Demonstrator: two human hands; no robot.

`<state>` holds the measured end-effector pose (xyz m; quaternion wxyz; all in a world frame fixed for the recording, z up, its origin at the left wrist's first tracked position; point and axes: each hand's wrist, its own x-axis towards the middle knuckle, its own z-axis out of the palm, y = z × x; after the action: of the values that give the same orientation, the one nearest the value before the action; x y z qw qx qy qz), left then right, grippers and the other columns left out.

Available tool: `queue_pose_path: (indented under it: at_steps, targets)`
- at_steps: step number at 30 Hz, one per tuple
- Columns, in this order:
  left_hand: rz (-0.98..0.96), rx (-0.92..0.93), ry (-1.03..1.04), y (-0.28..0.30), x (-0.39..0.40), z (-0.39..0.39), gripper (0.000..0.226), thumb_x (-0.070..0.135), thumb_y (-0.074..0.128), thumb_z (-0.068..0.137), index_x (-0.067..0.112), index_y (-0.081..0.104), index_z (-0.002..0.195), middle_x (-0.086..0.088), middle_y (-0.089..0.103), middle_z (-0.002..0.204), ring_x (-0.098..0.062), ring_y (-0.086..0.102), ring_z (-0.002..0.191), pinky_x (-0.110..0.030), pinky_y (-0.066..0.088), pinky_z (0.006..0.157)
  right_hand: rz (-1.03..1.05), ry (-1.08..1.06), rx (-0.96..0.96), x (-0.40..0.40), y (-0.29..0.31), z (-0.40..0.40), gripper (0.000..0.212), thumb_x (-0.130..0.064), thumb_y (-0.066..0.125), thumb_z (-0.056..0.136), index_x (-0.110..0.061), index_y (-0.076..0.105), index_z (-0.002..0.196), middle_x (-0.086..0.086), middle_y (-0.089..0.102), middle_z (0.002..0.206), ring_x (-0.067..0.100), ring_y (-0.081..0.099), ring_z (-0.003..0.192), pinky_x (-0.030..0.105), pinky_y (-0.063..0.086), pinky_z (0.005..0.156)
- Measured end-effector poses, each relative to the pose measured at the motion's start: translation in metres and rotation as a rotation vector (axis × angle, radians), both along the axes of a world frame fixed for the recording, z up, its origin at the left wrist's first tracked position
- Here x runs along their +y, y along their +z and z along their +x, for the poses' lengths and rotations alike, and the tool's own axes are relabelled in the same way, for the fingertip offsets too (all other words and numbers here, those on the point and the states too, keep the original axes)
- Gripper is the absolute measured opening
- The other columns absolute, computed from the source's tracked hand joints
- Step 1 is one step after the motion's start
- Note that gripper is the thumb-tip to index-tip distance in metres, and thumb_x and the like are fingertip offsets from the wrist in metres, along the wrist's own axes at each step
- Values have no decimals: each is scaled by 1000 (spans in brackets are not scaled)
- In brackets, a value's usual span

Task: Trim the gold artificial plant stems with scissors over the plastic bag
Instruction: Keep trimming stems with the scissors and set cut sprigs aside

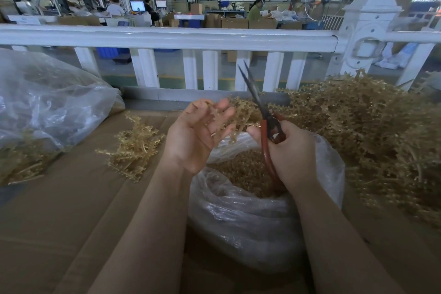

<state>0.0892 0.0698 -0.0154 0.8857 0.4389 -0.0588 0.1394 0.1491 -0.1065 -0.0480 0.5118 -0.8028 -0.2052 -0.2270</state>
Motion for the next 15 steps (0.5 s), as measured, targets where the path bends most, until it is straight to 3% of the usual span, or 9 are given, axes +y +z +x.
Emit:
queue_pose_path:
  at_steps: [3, 6, 10, 15]
  targets:
    - [-100, -8, -44, 1, 2, 0, 23, 16, 36, 105, 19, 54, 91, -10, 71, 113, -26, 70, 105, -45, 55, 93, 76, 5, 71, -1, 2, 0, 47, -80, 62, 69, -33, 61, 69, -28, 63, 65, -4, 60, 69, 12, 39, 58]
    - [-185, -8, -76, 2, 3, 0, 16, 17, 40, 102, 19, 52, 92, -10, 73, 111, -25, 70, 105, -44, 58, 89, 138, 59, 106, -2, 2, 0, 35, -63, 72, 79, -34, 59, 65, -24, 61, 57, -5, 60, 60, 6, 40, 54]
    - [-293, -14, -130, 3, 4, -2, 18, 18, 40, 102, 18, 54, 91, -9, 74, 107, -25, 69, 108, -44, 60, 85, 251, 154, 161, -2, 1, 4, 40, -40, 77, 87, -30, 54, 56, -17, 50, 43, -3, 49, 43, 7, 35, 45]
    - [-372, -9, -160, 3, 6, -4, 26, 19, 36, 105, 16, 58, 91, -9, 75, 106, -22, 71, 105, -41, 61, 82, 298, 174, 211, -4, 0, 8, 48, -38, 76, 89, -24, 49, 50, -13, 43, 42, 1, 40, 41, 13, 34, 46]
